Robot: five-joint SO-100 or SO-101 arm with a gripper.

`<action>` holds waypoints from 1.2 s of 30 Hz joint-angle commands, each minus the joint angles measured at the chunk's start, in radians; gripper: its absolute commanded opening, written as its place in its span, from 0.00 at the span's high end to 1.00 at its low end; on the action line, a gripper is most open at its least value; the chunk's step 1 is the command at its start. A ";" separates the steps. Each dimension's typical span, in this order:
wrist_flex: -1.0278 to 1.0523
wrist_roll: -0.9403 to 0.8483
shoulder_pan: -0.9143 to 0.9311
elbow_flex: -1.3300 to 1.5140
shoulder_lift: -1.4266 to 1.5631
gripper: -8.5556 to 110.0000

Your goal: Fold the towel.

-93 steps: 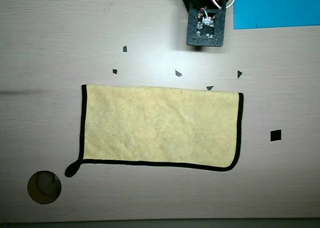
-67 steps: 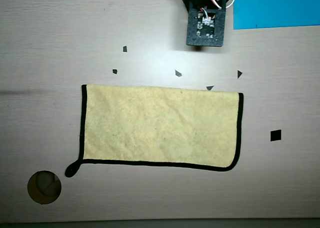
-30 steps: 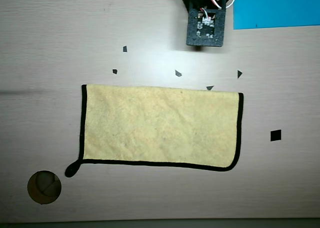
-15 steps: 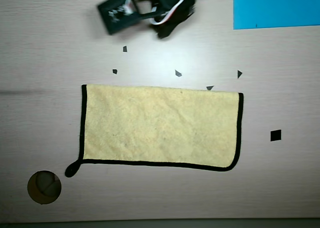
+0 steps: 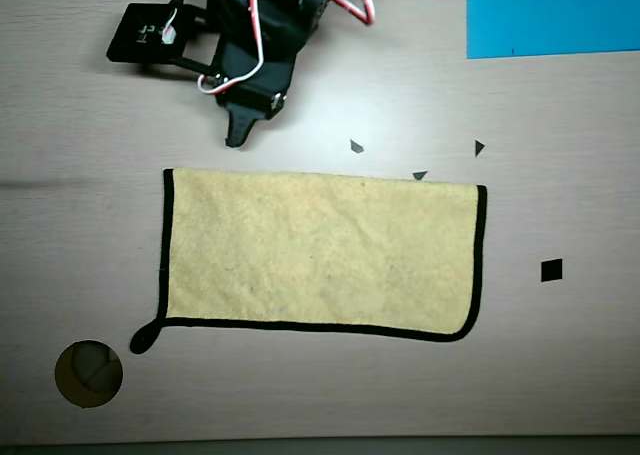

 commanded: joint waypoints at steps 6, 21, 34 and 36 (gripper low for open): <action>-0.166 0.092 -0.023 -0.181 -0.138 0.82; -0.275 0.094 -0.055 -0.322 -0.390 0.82; -0.360 0.063 -0.074 -0.388 -0.520 0.84; -0.383 0.058 -0.074 -0.399 -0.538 0.84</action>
